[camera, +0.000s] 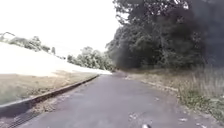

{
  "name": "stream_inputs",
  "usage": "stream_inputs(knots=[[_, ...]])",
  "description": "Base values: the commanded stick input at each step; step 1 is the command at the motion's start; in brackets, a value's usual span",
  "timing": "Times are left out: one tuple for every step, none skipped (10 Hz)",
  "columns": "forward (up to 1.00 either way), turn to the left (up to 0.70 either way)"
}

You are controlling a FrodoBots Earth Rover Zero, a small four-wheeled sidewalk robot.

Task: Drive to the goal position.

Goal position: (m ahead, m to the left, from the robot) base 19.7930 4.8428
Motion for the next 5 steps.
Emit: stream_inputs(knots=[[0.45,0.0],[0.45,0.0],[0.45,0.0],[0.45,0.0],[0.45,0.0]])
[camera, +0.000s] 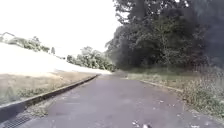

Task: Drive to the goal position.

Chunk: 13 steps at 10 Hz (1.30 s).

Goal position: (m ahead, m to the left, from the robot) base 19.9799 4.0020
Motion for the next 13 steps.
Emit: stream_inputs(knots=[[0.45,0.0],[0.45,0.0],[0.45,0.0],[0.45,0.0],[0.45,0.0],[0.45,0.0],[0.45,0.0],[0.45,0.0],[0.45,0.0],[0.45,0.0],[0.45,0.0],[0.45,0.0],[0.45,0.0]])
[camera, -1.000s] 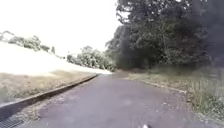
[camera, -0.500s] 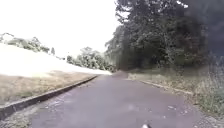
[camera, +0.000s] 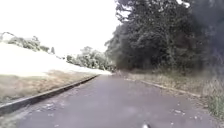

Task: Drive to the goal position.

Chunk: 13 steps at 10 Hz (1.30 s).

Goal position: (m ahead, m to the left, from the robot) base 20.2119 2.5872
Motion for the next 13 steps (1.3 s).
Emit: stream_inputs(knots=[[0.45,0.0],[0.45,0.0],[0.45,0.0],[0.45,0.0],[0.45,0.0],[0.45,0.0],[0.45,0.0],[0.45,0.0],[0.45,0.0],[0.45,0.0],[0.45,0.0],[0.45,0.0],[0.45,0.0]])
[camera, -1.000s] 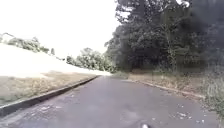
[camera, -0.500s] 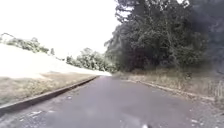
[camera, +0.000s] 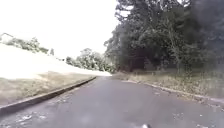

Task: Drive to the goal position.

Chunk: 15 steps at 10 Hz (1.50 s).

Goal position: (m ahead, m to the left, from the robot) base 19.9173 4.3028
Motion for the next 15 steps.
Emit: stream_inputs(knots=[[0.45,0.0],[0.45,0.0],[0.45,0.0],[0.45,0.0],[0.45,0.0],[0.45,0.0],[0.45,0.0],[0.45,0.0],[0.45,0.0],[0.45,0.0],[0.45,0.0],[0.45,0.0],[0.45,0.0],[0.45,0.0],[0.45,0.0]])
